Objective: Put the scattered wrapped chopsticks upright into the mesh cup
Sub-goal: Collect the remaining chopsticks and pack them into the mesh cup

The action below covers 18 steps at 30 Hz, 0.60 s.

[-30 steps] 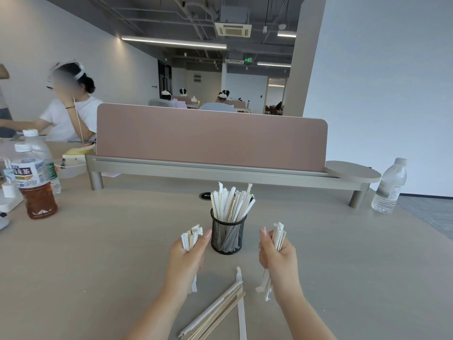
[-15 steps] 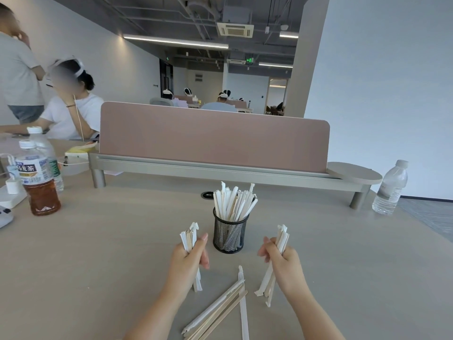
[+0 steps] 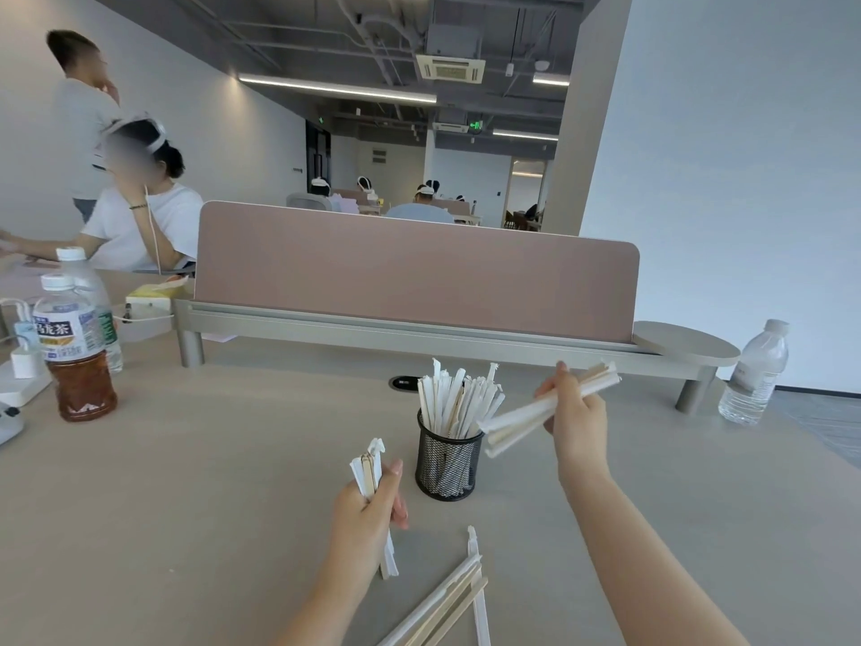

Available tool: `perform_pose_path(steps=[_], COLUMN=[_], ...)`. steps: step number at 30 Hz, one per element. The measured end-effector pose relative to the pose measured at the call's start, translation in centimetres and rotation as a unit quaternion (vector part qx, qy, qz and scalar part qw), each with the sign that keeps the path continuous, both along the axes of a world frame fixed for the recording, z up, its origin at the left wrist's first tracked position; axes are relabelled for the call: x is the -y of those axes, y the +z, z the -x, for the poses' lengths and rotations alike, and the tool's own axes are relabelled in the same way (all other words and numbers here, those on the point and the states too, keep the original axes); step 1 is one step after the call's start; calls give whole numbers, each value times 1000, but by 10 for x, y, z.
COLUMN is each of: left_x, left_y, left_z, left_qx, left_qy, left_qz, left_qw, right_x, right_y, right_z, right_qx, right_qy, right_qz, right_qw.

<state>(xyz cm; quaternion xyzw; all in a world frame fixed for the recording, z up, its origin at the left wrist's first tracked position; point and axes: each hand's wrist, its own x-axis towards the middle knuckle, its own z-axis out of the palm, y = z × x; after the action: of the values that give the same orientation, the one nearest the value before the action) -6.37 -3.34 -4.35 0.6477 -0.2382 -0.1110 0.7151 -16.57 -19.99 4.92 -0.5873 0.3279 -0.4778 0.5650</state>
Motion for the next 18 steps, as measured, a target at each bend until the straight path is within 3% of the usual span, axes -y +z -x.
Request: perform_pose_path(steps=[9, 18], left_x=[1, 2], left_y=[0, -1], left_z=[-3, -4], left_qx=[-21, -17], left_qy=[7, 10], left_qz=[-10, -18], left_qw=[1000, 1000], right_x=[17, 21], right_y=[-18, -41], right_z=[-57, -70], right_qx=[-54, -144], right_qy=[6, 1], right_qz=[-33, 57], right_qw=[998, 988])
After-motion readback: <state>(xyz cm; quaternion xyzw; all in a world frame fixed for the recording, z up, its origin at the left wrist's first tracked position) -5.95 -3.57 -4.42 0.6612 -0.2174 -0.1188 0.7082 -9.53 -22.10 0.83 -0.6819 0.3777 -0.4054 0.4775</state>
